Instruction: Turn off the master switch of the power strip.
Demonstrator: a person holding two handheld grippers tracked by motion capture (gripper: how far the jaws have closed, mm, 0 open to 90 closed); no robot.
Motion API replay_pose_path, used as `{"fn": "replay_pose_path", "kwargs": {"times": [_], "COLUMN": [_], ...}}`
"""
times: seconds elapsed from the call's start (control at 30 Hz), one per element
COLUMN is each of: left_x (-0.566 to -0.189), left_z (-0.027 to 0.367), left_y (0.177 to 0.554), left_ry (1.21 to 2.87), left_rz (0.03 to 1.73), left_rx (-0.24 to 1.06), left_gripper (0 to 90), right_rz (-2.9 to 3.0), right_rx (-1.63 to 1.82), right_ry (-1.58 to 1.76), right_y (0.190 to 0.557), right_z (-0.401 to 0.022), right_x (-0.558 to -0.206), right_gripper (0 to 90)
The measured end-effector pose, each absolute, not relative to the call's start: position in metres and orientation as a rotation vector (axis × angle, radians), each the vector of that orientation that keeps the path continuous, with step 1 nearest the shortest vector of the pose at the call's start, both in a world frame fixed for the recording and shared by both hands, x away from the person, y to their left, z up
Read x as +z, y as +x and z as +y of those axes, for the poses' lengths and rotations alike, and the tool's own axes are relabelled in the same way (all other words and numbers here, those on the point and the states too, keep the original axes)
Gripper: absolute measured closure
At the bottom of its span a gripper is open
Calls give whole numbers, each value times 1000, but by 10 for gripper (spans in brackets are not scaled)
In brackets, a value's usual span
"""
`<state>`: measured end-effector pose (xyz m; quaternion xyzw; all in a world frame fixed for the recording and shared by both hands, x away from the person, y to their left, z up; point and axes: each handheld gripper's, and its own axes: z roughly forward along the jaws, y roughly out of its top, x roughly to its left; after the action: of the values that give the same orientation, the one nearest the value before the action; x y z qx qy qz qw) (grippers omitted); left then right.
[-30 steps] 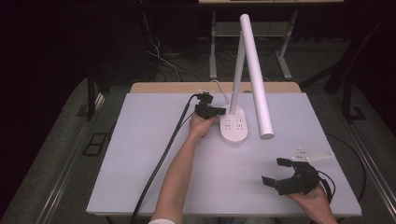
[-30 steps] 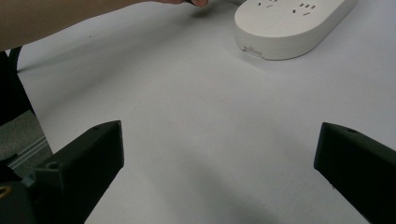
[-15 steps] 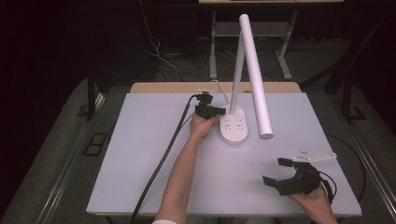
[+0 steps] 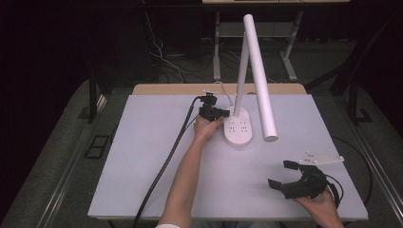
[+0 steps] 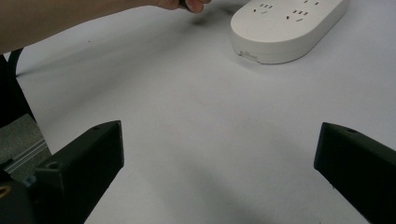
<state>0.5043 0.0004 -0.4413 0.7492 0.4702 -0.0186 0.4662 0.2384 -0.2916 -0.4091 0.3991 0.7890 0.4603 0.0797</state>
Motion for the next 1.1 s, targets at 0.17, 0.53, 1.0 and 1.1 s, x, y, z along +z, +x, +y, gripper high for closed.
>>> {"fn": "replay_pose_path", "kwargs": {"times": [0.17, 0.53, 1.0, 1.1], "left_x": [-440, -438, -431, -426], "left_z": [0, -1, 22, 28], "left_y": [505, 508, 503, 500], "left_ry": [1848, 1867, 1823, 1819], "left_rz": [1161, 1162, 1096, 1072], "left_rx": [-49, -74, -33, -14], "left_gripper": [900, 900, 899, 895], "right_rz": [2353, 2351, 2356, 2357], "right_rx": [1381, 1383, 1372, 1371], "right_ry": [1195, 1193, 1207, 1206], "right_y": [238, 238, 242, 241], "right_z": [-293, -293, -292, -292], "right_x": [-409, -408, -411, -411], "right_gripper": [8, 8, 8, 8]}}
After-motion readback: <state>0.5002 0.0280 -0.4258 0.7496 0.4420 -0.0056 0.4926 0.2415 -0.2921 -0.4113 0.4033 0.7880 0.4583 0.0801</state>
